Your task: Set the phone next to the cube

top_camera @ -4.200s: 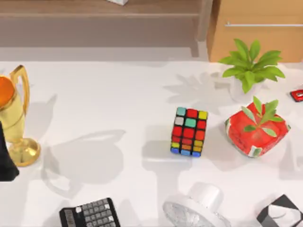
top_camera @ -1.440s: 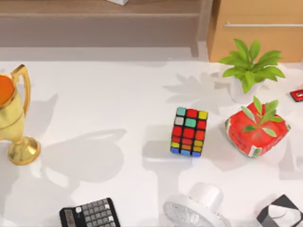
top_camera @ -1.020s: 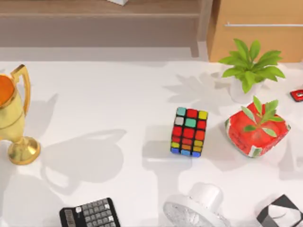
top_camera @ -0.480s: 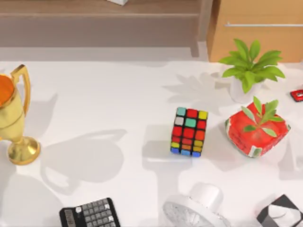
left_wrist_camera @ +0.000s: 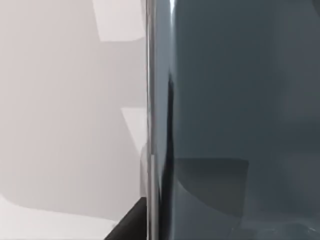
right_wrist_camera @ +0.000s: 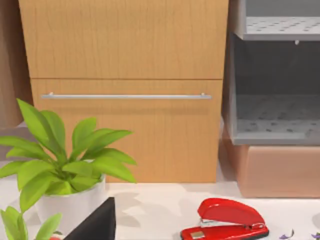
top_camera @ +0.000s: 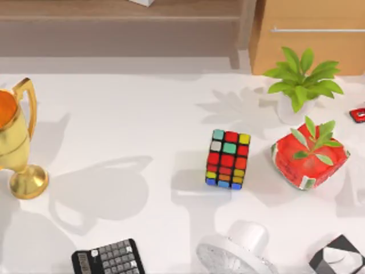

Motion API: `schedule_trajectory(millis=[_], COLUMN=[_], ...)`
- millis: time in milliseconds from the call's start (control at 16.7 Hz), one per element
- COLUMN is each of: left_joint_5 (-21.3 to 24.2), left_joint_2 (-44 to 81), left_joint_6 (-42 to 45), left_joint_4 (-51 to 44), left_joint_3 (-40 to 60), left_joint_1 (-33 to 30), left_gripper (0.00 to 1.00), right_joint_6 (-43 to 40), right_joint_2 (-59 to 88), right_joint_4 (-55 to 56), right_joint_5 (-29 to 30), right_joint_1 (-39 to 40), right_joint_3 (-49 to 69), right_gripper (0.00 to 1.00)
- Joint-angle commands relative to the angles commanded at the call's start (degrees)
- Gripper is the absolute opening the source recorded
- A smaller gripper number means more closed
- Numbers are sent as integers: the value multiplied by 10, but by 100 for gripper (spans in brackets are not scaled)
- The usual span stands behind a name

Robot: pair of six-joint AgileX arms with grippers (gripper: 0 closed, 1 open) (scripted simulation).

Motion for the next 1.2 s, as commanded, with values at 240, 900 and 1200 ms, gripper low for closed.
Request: schedule_trajectory(millis=[240, 900, 1200], left_joint_5=[0, 7, 6], left_joint_2=[0, -31, -34], left_joint_6=[0, -3, -2], left_joint_4=[0, -48, -54], left_joint_3=[0, 21, 23], left_joint_1=[0, -1, -1], left_gripper=[0, 0, 0], right_joint_6=[0, 0, 0], right_joint_2=[0, 0, 0], right_joint_4=[0, 0, 0], right_joint_5=[0, 0, 0], right_joint_1=[0, 0, 0], right_joint_3=[0, 0, 0], right_gripper=[100, 100, 100])
